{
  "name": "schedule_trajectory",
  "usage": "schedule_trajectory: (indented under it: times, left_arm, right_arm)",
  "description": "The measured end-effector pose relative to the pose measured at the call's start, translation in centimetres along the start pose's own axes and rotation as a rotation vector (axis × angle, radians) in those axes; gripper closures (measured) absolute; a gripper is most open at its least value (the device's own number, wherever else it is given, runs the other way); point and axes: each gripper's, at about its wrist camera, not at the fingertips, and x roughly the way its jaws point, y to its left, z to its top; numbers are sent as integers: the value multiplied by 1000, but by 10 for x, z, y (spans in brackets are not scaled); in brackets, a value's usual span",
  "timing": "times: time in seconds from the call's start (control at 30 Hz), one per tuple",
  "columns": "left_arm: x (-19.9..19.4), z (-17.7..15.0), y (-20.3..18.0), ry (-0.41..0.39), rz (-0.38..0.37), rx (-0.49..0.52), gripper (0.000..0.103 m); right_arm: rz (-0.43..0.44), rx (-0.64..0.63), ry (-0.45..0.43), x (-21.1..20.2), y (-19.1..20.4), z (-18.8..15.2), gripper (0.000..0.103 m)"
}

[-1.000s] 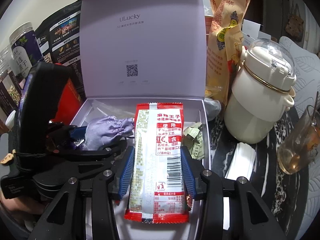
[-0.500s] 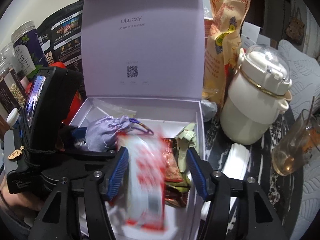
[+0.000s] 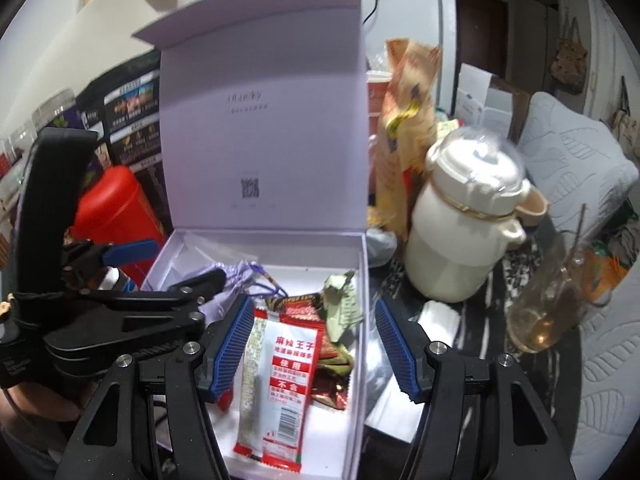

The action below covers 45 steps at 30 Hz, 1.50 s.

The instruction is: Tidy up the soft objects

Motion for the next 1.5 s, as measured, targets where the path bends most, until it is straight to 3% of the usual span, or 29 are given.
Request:
schedule_trajectory:
  times: [0.6,1.2,1.27,1.33,1.5]
  left_arm:
    - [-160,2,26,-237,5,-1,22]
    - [-260,-41,32,-386,-38,18,22]
    - [-266,-48,35,-395,-37,18,19]
    - [-273,-57,38,-409,-36,14,1]
    - [-284,-77,44,-427,-33,10,0]
  right_arm:
    - [-41,-33,-204,-107,19,22,40]
    - [-60,-69,-380,-215,55,-6,35]
    - [-62,-63,-388,-223,59,-13,34]
    - [-63,-59,-396,-230,62,-20,33]
    - [-74,-48,-403,-242,71,-39,28]
